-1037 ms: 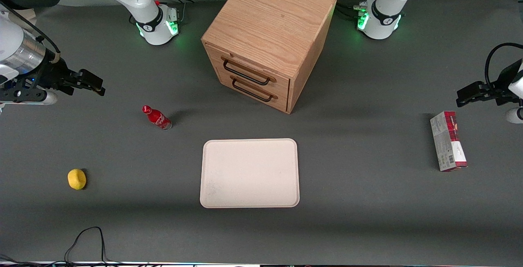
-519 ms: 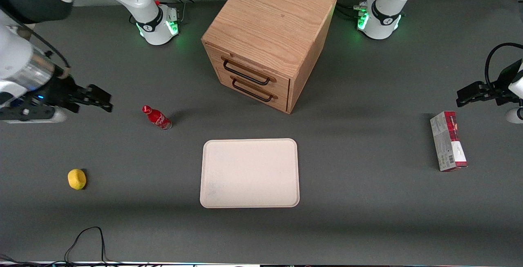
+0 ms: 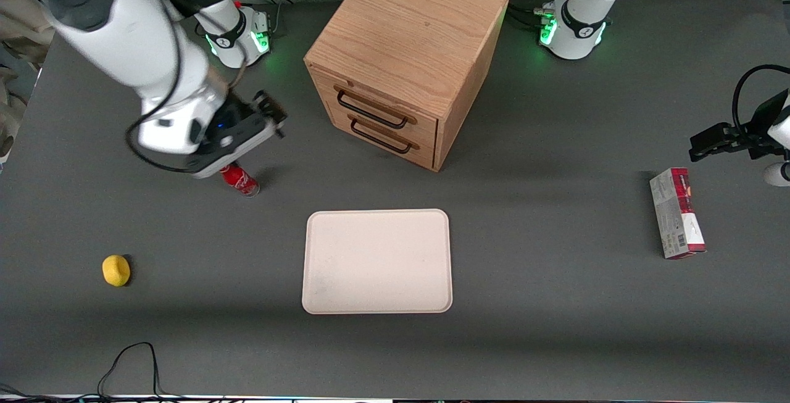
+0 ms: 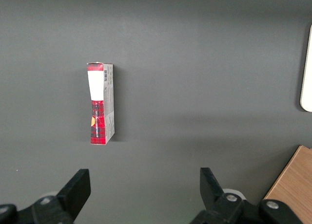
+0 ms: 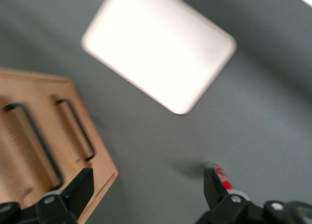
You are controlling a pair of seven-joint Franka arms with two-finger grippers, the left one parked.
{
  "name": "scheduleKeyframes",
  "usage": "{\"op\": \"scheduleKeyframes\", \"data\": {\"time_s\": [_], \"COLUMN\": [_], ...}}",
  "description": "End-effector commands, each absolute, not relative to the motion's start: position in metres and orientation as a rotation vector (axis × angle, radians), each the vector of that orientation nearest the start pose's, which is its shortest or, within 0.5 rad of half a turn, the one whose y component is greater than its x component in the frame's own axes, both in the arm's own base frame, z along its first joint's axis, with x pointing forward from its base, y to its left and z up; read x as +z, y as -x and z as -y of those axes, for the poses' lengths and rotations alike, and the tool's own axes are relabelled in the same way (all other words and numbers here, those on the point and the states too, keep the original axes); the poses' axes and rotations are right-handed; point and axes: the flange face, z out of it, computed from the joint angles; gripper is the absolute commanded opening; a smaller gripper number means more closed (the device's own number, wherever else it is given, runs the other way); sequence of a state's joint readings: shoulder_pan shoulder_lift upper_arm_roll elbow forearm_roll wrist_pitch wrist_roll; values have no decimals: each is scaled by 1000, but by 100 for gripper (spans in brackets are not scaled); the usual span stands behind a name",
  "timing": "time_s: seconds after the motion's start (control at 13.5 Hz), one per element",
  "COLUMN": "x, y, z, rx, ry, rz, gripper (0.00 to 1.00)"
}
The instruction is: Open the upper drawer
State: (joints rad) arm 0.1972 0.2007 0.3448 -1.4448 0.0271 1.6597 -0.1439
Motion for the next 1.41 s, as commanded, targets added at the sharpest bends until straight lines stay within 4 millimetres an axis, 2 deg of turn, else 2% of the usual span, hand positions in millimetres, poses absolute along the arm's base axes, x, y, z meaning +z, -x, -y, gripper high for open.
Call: {"op": "scheduleKeyframes", "data": {"time_s": [0.0,0.15,0.3,0.52,0.74,1.33], "x": [558,531,509,478,449,408], "y": [-521,-504,-501,-507,-510,-498], "z": [-365,-403,-420,-424,-427,-434], "rx": [86,168,215,223,242,259], "ry": [2721,2629,2563,2473,2454,2438], "rz": [1239,1321,1338,1451,1450,1473], "gripper": [100,100,100,100,100,100]}}
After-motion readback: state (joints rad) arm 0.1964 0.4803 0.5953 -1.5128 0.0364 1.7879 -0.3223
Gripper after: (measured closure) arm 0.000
